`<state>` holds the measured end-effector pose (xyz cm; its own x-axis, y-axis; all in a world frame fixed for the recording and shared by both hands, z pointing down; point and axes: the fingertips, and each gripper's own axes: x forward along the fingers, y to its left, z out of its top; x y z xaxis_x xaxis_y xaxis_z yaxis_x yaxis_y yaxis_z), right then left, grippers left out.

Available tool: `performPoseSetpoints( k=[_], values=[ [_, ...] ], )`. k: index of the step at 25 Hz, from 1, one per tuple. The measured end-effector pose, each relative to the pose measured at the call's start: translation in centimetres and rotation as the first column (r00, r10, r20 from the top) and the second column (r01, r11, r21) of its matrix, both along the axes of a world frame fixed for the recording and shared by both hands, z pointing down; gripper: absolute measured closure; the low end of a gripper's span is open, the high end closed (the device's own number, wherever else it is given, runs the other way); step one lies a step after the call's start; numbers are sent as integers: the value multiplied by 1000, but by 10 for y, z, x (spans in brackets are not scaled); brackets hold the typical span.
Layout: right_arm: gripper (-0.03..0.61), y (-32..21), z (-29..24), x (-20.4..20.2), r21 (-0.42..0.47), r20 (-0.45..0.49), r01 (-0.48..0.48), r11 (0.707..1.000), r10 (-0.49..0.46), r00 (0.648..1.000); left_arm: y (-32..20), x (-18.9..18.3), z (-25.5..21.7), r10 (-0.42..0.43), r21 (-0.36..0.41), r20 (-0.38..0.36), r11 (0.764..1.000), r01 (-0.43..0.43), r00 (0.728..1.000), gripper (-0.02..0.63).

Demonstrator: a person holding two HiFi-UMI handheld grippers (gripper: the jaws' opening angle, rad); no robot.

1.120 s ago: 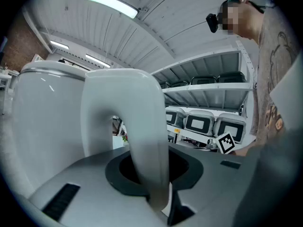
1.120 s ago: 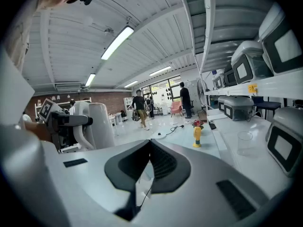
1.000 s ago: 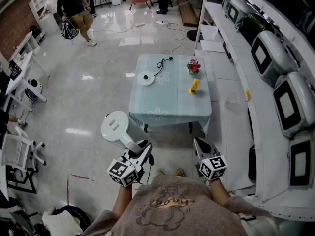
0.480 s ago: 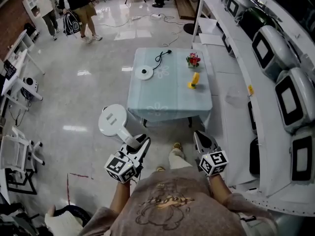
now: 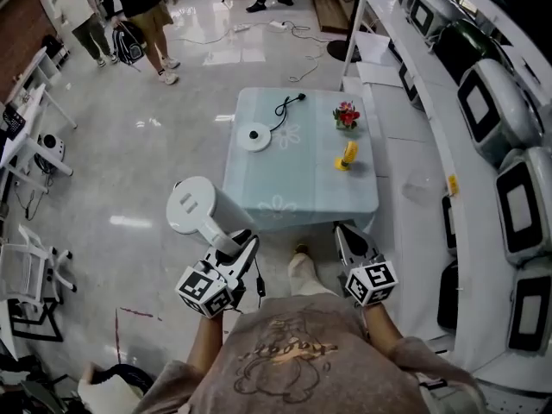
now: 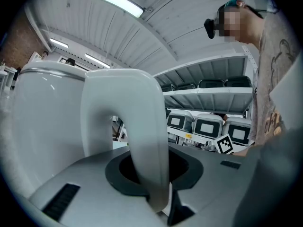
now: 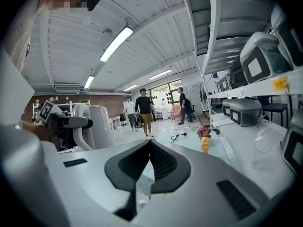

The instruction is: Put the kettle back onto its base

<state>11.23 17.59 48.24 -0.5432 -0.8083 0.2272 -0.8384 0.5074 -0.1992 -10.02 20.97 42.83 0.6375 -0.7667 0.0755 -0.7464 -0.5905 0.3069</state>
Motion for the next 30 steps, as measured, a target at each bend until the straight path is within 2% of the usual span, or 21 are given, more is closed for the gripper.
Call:
performPoseSetpoints(
  k=[9, 18, 23, 30],
  values=[
    [578, -126, 4, 4, -21, 21, 66, 998, -65, 998, -116, 10, 2, -59, -7, 20, 998, 59, 998, 518],
    [578, -240, -2, 7, 9, 23, 153, 988, -153, 988, -217, 16, -3, -141, 12, 16, 990, 141, 990, 518],
    [578, -278, 0, 6, 2, 17, 171, 985, -171, 985, -259, 15, 7, -144, 22, 20, 989, 143, 989, 518],
    [578, -304, 6, 1, -24, 11, 144, 989, -144, 990, -305, 6, 13, -117, 18, 28, 993, 117, 993, 518]
  ],
)
